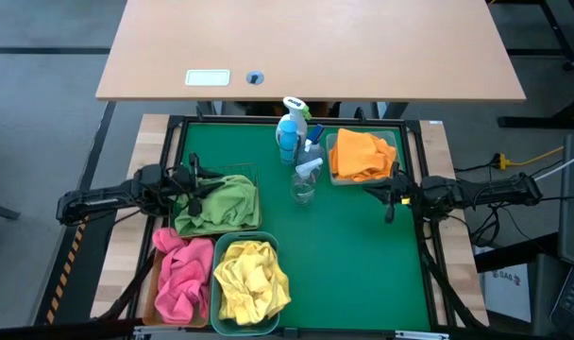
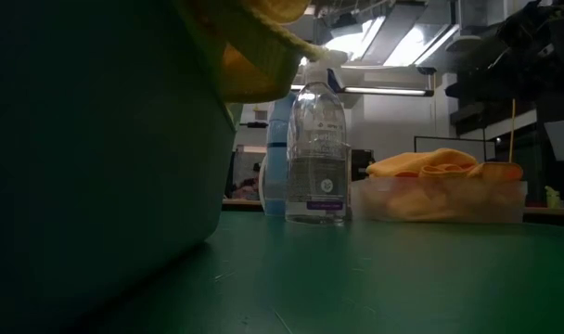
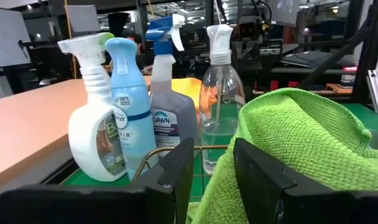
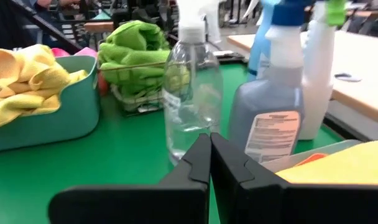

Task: Sort microfiber towel by color & place in baskets
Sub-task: Return to Home Position

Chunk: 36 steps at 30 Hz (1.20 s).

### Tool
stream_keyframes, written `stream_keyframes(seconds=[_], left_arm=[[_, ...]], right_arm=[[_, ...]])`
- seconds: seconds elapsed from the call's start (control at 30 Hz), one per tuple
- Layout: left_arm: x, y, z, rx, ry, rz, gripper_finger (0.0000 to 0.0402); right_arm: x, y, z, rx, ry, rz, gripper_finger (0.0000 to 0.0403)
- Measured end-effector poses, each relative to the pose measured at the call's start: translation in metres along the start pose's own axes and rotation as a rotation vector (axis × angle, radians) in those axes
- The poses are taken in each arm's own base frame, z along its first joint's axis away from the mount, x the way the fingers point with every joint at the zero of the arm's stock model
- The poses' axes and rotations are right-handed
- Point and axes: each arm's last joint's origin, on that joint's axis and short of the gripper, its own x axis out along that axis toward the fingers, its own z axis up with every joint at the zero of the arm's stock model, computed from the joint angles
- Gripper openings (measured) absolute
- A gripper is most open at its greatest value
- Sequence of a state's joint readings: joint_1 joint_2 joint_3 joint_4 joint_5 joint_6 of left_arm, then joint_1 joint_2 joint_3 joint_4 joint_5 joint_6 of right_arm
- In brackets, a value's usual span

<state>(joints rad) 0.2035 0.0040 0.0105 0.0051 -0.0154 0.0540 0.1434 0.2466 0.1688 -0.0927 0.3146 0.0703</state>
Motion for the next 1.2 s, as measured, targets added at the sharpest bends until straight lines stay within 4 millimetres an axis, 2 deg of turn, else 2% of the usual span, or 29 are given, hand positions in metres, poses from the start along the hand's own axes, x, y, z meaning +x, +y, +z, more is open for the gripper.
stream_keyframes(seconds=[0.37,0.8,1.2], left_arm=[[0.0,0.0007,0.0,0.005,0.001,0.025,0.011],[0.0,0.0008,0.0001,0.007,0.0,0.026,0.011],[0.0,0.0008,0.0002,0.008,0.0,0.026,0.011]], right_arm=[[-0.0005,-0.0005,0.01,-0.089,-0.099,-0.033,0.0005],[-0.0002,0.001,0.0069,-0.099,-0.07,0.02,0.0005],[-0.0001,0.0003,0.0044,-0.141,-0.044,0.0,0.0005]])
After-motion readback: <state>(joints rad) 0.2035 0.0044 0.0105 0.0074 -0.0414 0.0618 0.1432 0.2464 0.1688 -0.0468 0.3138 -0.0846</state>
